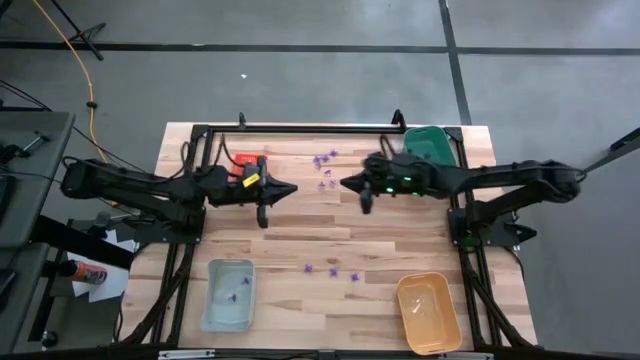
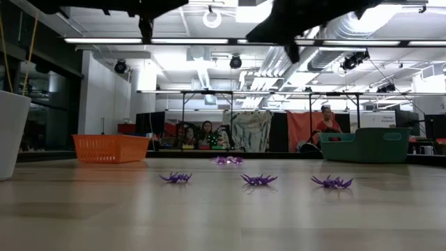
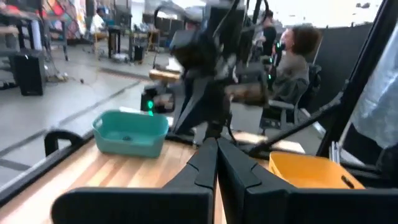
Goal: Sort Halloween decoration
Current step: Put the violet hat toy into the gray bin
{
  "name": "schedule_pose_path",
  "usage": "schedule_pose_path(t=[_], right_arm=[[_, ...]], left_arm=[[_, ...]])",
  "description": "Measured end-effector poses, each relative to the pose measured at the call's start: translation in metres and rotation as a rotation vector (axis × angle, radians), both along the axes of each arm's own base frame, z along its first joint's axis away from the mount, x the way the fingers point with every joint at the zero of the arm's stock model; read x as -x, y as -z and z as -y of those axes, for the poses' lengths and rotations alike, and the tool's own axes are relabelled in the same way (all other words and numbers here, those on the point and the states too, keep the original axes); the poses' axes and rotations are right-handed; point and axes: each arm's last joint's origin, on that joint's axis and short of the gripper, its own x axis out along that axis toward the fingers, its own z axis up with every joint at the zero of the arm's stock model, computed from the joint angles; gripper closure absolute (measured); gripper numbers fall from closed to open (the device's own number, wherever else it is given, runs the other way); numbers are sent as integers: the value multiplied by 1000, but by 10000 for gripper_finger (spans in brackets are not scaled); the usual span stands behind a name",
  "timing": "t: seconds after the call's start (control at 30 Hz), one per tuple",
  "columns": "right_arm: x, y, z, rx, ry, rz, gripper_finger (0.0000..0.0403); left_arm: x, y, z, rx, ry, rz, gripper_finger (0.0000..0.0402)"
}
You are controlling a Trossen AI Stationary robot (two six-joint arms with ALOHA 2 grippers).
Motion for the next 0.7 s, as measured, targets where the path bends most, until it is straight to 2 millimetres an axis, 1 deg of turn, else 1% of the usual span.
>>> schedule_pose_path(t=[0.1,0.2,0.3,0.37,0.47,0.6,0.7], right_arm=[[-25,7,19,-26,60,-93,402],[-47,22,42,-44,126,-252,401],[-65,39,60,-52,151,-384,387],[-74,56,70,-87,172,-469,367],[-85,78,79,-118,183,-545,328],[-96,103,82,-159,209,-611,273],[-100,116,84,-175,252,-647,244]], left_arm=[[10,-10,-3,-3,-23,47,401],[21,-18,-7,-3,-41,69,401],[31,-23,-10,-4,-58,81,401],[37,-26,-11,-4,-67,89,401],[44,-28,-11,-4,-69,79,401],[47,-27,-11,5,-83,61,401],[47,-26,-11,5,-87,47,401]])
